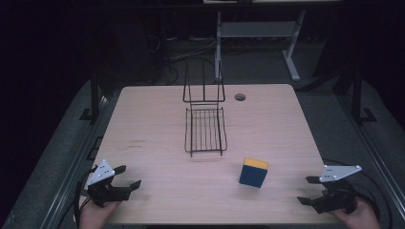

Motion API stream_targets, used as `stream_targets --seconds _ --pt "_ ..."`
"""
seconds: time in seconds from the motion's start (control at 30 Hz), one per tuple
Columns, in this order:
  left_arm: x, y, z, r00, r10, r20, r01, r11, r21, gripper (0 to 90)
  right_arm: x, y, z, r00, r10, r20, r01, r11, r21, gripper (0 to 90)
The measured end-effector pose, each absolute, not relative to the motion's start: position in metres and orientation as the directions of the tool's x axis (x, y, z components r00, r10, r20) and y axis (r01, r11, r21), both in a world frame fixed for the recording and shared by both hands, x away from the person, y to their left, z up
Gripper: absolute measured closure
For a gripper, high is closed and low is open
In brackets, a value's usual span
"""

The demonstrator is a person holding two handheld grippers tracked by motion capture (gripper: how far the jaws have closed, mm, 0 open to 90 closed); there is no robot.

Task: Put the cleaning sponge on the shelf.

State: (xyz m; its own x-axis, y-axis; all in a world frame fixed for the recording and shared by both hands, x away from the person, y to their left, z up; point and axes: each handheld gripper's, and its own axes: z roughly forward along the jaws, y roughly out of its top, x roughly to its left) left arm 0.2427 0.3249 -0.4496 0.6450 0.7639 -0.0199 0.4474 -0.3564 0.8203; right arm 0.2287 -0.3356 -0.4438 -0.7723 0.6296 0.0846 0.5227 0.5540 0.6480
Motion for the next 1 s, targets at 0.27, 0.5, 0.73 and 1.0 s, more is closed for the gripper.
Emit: stream_targets --seconds 0.27,0.5,0.73,1.0 --pt "0.243 0.325 -0.449 0.647 0.762 -0.019 0.446 -0.359 0.82 16.2 0.229 -0.333 -0.439 -0.781 0.62 0.073 0.51 0.567 0.648 17.4" --pt "0.243 0.325 -0.448 0.648 0.761 -0.017 0.446 -0.361 0.819 16.3 0.233 -0.325 -0.43 -0.797 0.602 0.058 0.489 0.585 0.647 17.4" --pt "0.243 0.325 -0.448 0.648 0.761 -0.014 0.444 -0.363 0.819 16.2 0.24 -0.315 -0.424 -0.817 0.575 0.047 0.463 0.605 0.648 17.4" --pt "0.243 0.323 -0.448 0.651 0.759 -0.013 0.438 -0.361 0.823 16.2 0.246 -0.301 -0.418 -0.837 0.545 0.039 0.435 0.621 0.652 17.5"
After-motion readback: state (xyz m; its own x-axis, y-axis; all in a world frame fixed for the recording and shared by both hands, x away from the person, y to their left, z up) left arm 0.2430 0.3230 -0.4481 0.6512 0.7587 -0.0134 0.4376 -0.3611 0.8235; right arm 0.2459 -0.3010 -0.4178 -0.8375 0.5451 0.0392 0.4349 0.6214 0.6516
